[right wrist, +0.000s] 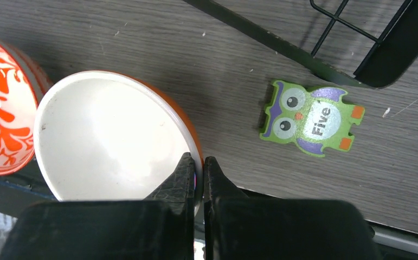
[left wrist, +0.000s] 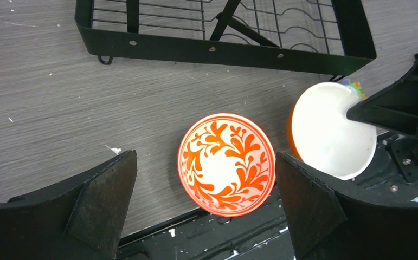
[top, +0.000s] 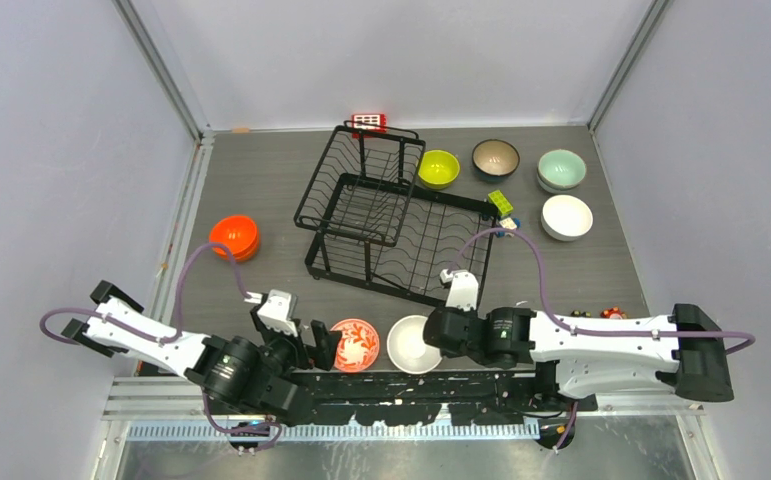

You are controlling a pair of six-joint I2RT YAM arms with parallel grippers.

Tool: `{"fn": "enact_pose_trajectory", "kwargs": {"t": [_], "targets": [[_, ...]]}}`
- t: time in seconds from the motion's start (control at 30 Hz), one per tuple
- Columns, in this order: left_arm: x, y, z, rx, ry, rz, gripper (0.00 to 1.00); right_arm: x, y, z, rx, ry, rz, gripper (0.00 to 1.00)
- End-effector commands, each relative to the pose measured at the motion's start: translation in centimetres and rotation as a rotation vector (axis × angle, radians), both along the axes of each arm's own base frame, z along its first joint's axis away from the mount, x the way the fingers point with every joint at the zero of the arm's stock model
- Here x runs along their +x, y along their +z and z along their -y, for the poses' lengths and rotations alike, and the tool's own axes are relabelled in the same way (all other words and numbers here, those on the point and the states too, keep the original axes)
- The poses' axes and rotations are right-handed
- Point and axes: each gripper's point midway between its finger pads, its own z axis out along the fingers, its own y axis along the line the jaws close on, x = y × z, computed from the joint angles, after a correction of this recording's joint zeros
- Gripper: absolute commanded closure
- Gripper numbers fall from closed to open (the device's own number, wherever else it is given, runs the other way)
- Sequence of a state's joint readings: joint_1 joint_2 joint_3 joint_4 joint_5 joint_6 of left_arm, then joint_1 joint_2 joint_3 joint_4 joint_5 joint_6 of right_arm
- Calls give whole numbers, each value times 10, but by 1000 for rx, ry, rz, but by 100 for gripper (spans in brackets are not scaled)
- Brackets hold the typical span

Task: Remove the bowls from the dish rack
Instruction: Place the bowl at the center of the board.

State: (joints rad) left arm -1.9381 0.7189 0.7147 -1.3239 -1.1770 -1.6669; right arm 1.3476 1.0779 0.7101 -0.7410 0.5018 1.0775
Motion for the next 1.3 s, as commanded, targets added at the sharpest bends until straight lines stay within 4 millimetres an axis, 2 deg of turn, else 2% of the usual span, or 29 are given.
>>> {"fn": "enact_pose_trajectory", "kwargs": {"t": [0.0,0.27,0.53,0.77,0.97,1.27], "targets": [[-2,-6,10,14,-11,27,0,14,10,-23,124,-54,31,99],[-7,-25,15,36,18,-17,0,21,-11,-25,125,-69,2,99],[-9,-50,14,9,37,-111,0,23,-17,-19,124,-88,-16,99],[-8,-54,15,-48,33,-134,1,17,-19,-8,99,-94,-40,99],[-8,-60,21,27,38,-143,1,13,-21,1,87,-103,-52,99],[-7,-74,32,100,51,-189,2,8,-30,1,83,-99,-83,99]]}}
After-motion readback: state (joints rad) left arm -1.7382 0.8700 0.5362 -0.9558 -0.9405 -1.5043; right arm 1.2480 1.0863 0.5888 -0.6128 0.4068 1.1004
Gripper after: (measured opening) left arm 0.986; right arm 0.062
